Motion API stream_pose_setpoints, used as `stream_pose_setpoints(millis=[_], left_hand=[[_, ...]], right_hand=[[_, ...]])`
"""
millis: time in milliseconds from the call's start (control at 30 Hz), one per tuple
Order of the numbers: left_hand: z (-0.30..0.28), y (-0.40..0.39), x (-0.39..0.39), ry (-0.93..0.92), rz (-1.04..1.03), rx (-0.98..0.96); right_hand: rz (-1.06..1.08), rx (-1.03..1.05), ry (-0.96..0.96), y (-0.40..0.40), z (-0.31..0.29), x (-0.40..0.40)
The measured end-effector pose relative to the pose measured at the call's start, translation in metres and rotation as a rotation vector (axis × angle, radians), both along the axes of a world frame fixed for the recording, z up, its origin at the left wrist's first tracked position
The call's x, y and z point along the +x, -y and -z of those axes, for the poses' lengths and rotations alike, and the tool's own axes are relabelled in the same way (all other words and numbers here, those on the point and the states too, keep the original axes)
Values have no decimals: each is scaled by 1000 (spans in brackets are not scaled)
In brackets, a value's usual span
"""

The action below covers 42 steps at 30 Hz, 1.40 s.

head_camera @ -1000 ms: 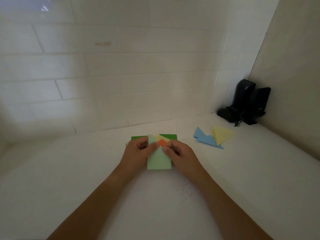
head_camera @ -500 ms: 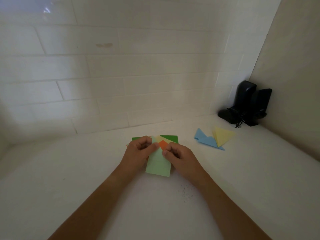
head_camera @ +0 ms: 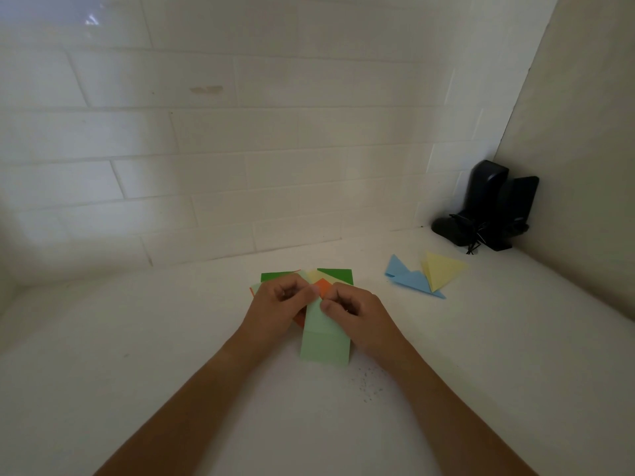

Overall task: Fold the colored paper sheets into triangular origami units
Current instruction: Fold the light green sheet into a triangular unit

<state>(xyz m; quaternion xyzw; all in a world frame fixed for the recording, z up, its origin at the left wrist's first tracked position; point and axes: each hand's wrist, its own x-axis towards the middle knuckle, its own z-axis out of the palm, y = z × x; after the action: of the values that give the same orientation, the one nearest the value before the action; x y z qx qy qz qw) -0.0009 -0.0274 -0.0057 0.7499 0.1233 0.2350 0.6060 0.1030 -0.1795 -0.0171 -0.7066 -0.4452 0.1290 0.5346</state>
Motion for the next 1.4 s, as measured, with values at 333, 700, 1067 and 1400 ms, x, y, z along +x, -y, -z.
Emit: stream_pose_setpoints(millis=[333, 700, 1067, 1400], left_hand=[[0, -6, 1, 44, -127, -138], [11, -11, 7, -62, -190, -1], [11, -7, 4, -74, -21, 132], [10, -5, 6, -123, -53, 178]], right_hand=[[58, -25, -19, -1, -3, -1], [222, -11, -6, -2, 2, 3], [269, 43, -126, 0, 2, 4], [181, 22, -153, 0, 2, 3]])
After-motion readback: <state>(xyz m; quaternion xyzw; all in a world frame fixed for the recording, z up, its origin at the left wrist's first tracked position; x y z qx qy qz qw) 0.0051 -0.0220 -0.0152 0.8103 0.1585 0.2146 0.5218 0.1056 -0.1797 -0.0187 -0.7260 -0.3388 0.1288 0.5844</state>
